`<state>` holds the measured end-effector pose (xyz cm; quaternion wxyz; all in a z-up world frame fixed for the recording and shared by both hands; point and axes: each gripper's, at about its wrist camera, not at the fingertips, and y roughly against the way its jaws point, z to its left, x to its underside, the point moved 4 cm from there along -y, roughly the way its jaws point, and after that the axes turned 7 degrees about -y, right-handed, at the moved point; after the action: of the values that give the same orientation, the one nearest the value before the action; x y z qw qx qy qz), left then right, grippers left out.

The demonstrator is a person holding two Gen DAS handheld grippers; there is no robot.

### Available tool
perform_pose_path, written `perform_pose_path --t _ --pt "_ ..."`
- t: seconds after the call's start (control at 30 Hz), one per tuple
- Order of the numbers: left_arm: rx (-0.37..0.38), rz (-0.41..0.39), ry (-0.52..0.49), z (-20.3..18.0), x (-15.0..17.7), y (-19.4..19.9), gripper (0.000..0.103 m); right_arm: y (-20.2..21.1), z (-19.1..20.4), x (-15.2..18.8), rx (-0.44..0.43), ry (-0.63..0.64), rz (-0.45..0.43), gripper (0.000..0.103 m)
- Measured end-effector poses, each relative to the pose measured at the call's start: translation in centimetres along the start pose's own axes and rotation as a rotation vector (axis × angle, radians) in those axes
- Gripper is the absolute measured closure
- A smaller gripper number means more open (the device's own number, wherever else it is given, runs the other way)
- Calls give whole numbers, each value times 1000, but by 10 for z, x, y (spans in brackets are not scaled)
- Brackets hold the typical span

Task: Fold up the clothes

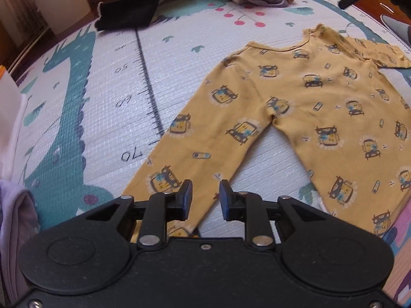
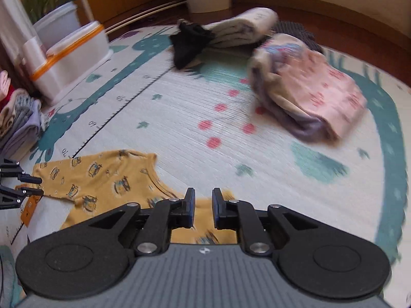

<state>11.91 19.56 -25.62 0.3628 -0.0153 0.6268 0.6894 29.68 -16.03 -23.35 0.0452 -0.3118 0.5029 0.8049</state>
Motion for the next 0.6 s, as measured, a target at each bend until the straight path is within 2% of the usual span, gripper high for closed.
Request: perform_pose_path --t 0.1,0.17,0.33,0.47,0.6 --pt "30 -22 -25 -11 -16 -1 82 40 -61 50 97 -181 -28 84" --pt "45 -26 -39 -19 -26 -4 82 62 -91 81 149 -268 -36 79" --pt "100 -47 -65 -47 -59 -11 82 104 -137 148 251 -387 -79 68" --pt "163 -79 -72 -73 -95 -19 82 119 -167 172 284 -464 -111 61" --pt "205 -104 -119 -101 -135 -31 82 115 -188 180 299 -495 -128 59"
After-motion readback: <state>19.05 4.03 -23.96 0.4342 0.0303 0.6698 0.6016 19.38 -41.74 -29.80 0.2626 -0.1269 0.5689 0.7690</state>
